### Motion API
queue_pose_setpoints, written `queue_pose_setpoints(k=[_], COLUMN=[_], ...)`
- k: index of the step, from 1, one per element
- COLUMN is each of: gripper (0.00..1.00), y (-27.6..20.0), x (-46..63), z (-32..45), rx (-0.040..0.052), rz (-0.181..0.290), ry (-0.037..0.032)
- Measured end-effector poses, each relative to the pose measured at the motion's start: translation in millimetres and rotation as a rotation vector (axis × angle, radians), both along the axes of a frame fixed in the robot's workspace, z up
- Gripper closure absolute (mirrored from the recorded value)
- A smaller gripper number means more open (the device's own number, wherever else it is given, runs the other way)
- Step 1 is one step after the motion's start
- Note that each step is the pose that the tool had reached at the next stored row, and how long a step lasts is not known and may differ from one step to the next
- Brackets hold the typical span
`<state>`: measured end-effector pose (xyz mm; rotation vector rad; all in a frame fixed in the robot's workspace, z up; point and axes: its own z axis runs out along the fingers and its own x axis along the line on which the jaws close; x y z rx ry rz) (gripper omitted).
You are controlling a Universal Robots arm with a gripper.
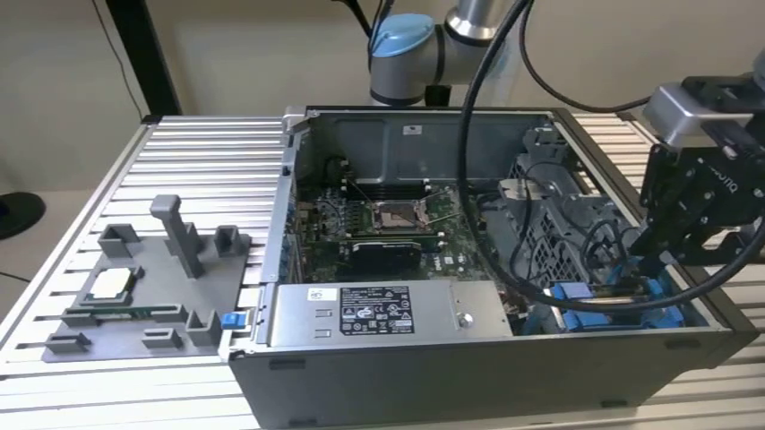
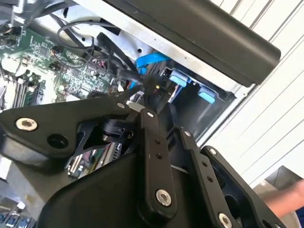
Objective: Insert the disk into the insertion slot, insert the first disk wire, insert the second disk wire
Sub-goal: 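Insert the first disk wire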
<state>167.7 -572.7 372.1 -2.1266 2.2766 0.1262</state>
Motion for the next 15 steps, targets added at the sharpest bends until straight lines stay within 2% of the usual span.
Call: queue_pose_setpoints(k=[3, 4, 15], gripper=[0.0, 0.0, 0.0], y=[0.0, 0.3, 6.6], x=[-0.1, 0.0, 12.9], z=[13.2, 15.2, 14.8], rx=[0.0001, -0.0002, 0.0], rz=[0.0, 0.0, 0.014], ry=[0.0, 0.0, -0.0001])
